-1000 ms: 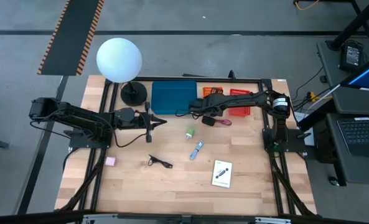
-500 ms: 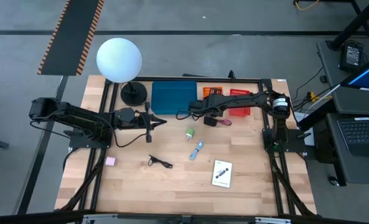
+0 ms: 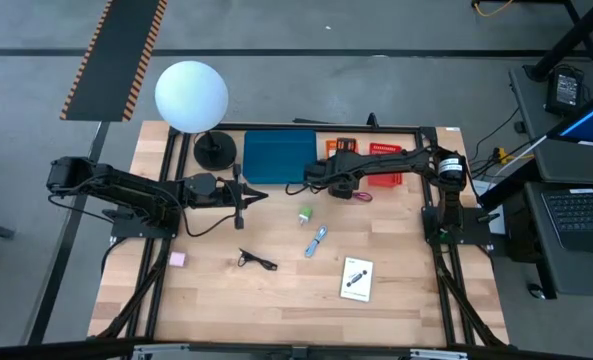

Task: Pick and place items into bin
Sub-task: Put the light pink charger adapter into the red bin

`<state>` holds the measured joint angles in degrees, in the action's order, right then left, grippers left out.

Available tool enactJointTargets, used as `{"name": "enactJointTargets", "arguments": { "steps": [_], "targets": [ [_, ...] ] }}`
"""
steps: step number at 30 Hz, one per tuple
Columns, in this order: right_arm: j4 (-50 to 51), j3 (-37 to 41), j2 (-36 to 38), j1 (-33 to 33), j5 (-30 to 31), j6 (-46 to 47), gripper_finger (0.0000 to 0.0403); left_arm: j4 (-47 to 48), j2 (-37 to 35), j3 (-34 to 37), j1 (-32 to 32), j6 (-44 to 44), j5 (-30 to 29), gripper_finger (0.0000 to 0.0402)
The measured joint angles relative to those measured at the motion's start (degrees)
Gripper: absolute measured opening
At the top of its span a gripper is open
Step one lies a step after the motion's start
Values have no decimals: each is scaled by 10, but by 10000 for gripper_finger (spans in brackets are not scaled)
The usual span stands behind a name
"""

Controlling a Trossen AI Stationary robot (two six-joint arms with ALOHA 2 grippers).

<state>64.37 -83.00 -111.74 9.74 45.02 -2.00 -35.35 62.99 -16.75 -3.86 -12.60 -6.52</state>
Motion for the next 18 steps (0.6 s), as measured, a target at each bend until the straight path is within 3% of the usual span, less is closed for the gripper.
{"name": "enactJointTargets", "arguments": {
  "steps": [5,12,18],
  "targets": [
    [-5,0,11,-12,11,8,181,0,0,0,0,0,0,3],
    [-51,2,56,-32,-57,22,181,10,0,0,0,0,3,3],
    [-163,100,124,-51,-73,18,178,14,0,0,2,0,6,3]
  ]
}}
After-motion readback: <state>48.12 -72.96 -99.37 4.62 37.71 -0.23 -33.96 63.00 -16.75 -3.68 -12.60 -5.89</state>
